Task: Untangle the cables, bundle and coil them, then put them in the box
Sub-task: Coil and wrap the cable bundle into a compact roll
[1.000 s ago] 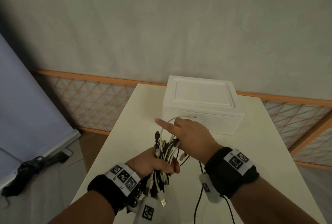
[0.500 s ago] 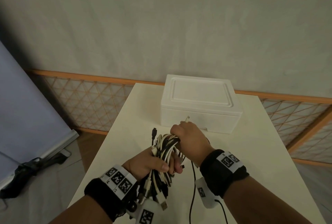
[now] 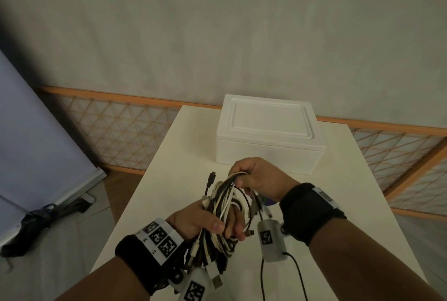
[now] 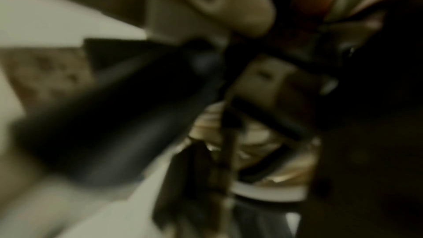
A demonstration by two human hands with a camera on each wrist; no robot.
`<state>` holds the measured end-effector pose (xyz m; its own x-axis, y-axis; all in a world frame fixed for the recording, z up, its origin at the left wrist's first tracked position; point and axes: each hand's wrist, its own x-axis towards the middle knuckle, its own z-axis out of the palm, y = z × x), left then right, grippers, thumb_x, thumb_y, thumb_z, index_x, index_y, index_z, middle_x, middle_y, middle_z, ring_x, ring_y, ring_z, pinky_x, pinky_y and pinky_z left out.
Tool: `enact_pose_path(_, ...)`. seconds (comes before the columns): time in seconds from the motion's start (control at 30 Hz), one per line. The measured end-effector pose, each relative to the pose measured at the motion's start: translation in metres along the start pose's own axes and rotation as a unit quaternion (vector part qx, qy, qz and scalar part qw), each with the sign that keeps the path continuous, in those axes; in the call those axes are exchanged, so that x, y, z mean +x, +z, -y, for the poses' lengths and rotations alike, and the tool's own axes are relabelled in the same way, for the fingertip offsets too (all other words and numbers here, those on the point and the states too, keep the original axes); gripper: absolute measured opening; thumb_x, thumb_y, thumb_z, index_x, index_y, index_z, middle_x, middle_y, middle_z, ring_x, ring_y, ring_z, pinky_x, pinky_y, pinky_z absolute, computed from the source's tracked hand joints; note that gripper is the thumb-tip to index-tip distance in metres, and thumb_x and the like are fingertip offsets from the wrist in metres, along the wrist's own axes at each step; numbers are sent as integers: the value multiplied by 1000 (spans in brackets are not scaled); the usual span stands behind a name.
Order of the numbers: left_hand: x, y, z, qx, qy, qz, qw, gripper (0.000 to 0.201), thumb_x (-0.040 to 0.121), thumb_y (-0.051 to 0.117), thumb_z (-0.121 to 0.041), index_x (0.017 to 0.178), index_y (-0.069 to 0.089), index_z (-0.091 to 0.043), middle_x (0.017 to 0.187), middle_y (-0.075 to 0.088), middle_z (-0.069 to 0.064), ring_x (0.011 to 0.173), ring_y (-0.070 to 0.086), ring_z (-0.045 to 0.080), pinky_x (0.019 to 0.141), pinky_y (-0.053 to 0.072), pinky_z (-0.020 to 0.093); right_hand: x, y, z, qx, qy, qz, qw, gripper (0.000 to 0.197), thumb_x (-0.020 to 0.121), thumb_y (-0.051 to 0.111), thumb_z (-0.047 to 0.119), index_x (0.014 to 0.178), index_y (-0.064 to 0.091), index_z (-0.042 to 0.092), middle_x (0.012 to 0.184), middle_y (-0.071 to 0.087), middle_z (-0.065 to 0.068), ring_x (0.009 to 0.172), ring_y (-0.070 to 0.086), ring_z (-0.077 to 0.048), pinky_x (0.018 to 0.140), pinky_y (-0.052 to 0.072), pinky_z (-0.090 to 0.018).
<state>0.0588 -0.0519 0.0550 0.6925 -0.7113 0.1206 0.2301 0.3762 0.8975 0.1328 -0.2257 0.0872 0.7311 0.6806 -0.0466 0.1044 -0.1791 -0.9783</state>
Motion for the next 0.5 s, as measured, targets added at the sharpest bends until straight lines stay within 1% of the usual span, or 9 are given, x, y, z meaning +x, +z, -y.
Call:
enact_pose_path(0.07, 3, 2, 0, -17, 7, 24, 1000, 12, 79, 70, -30, 85, 73, -20, 96, 67, -6, 93, 64, 11, 88, 48, 26, 3, 15, -14, 52, -10, -30, 998, 23, 77, 71, 44, 83, 69, 22, 77, 62, 0, 70, 57, -12, 66, 47, -22)
enact_pose_path(0.13, 2, 0, -2, -36, 23, 29, 999, 12, 81, 68, -27, 86, 72, -18, 98, 67, -4, 94, 64, 11, 88, 48, 26, 3, 33, -25, 103, -26, -66, 992, 22, 85, 59, 37, 89, 65, 16, 81, 66, 4, 76, 61, -8, 75, 48, -23)
enact_pose_path(0.2, 1, -2, 1, -59, 43, 23, 997, 13, 84, 65, -24, 90, 70, -14, 102, 66, -1, 97, 63, 13, 89, 48, 26, 1, 49, -29, 155, -10, -96, 983, 30, 86, 51, 41, 91, 62, 14, 82, 65, -2, 77, 62, -11, 76, 50, -25)
enact_pose_path(0.27, -1, -1, 4, -95, 58, 18, 994, 15, 86, 61, -20, 93, 68, -10, 108, 66, 3, 102, 63, 15, 91, 47, 28, -2, 59, -35, 228, 39, -105, 967, 44, 84, 56, 57, 93, 62, 14, 81, 60, -12, 74, 60, -20, 72, 51, -29)
enact_pose_path(0.3, -2, 0, 6, -117, 59, 3, 991, 16, 85, 60, -20, 92, 68, -7, 108, 66, 6, 102, 63, 17, 91, 48, 29, -2, 61, -41, 270, 66, -102, 955, 43, 86, 57, 54, 95, 61, 12, 80, 58, -11, 72, 59, -17, 69, 50, -26)
enact_pose_path(0.33, -4, 3, 8, -135, 52, -25, 989, 17, 83, 62, -21, 89, 68, -6, 106, 68, 8, 101, 64, 18, 90, 49, 30, -1, 63, -43, 340, 101, -110, 929, 34, 90, 58, 42, 97, 58, 8, 82, 57, -5, 72, 59, -9, 68, 49, -21)
enact_pose_path(0.4, -6, 4, 7, -185, 41, -58, 980, 20, 84, 61, -20, 92, 69, -4, 105, 70, 10, 103, 65, 19, 93, 49, 32, -2, 64, -49, 399, 125, -64, 906, 24, 87, 62, 21, 97, 53, 2, 82, 57, 0, 76, 58, -4, 72, 47, -20)
enact_pose_path(0.47, -7, 0, 4, -223, 73, -68, 970, 26, 93, 43, -10, 105, 61, 4, 121, 64, 16, 119, 57, 22, 106, 40, 34, -6, 73, -40, 309, 80, -77, 945, 23, 88, 56, 23, 81, 55, 2, 69, 59, -1, 70, 61, -11, 70, 50, -22)
enact_pose_path(0.5, -7, -1, 0, -219, 81, -95, 968, 27, 94, 38, -7, 106, 59, 5, 125, 61, 18, 123, 54, 23, 109, 36, 35, -8, 74, -38, 310, 80, -77, 944, 26, 90, 49, 23, 73, 57, 6, 66, 59, 0, 68, 61, -11, 71, 50, -23)
